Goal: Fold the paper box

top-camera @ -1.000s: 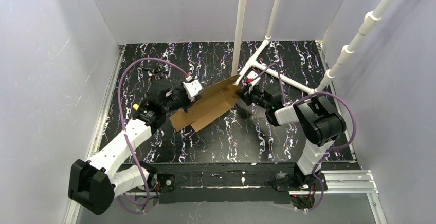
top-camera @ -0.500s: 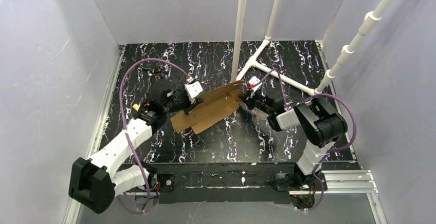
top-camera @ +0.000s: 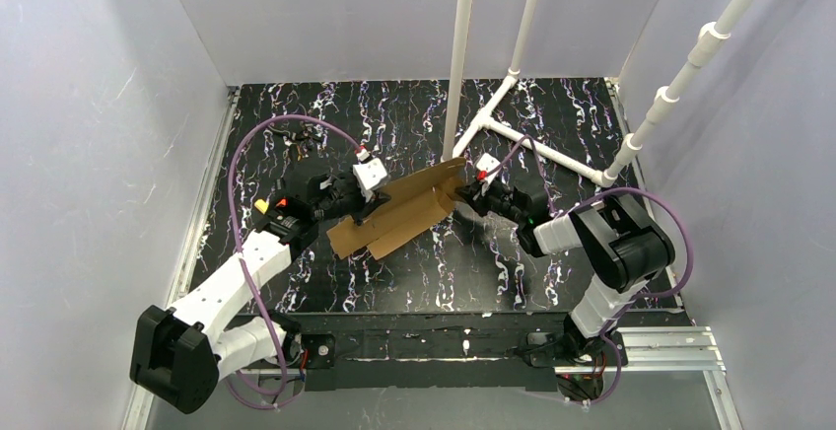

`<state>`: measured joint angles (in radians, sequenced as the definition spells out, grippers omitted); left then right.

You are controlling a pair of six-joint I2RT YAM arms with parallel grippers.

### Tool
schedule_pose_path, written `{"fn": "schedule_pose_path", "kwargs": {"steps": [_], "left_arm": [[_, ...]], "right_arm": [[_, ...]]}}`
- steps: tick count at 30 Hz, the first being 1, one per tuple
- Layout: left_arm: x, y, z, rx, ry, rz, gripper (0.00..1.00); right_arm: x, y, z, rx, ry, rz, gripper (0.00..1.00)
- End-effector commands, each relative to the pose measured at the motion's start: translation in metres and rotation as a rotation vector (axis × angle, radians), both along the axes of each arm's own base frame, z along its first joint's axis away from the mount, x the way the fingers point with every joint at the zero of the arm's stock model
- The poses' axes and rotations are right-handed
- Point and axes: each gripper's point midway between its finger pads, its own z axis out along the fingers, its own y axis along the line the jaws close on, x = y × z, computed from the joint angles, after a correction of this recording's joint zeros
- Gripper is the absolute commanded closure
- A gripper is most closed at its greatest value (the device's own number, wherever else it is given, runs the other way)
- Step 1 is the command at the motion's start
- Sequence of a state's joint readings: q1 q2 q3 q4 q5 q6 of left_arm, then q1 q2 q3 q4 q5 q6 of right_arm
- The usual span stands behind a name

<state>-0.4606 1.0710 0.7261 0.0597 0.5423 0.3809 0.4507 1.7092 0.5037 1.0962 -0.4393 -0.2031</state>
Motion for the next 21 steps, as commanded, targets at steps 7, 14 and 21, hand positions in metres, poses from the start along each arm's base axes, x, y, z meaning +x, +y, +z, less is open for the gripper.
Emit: {"fn": "schedule_pose_path", "kwargs": {"steps": [7,14,21], "left_arm": [[-0.016,0.004,-0.011,-0.009,0.065,0.009,1.00],[-0.019,0.004,-0.013,-0.014,0.073,0.010,1.00],[-0.022,0.003,-0.014,-0.012,0.070,-0.006,1.00]], "right_arm": [[-0.018,0.012,0.017,0.002,-0.047,0.122,0.81],[-0.027,0.015,0.011,-0.024,-0.041,0.179,0.76],[-0.038,0.020,0.007,-0.034,-0.015,0.248,0.65]]}}
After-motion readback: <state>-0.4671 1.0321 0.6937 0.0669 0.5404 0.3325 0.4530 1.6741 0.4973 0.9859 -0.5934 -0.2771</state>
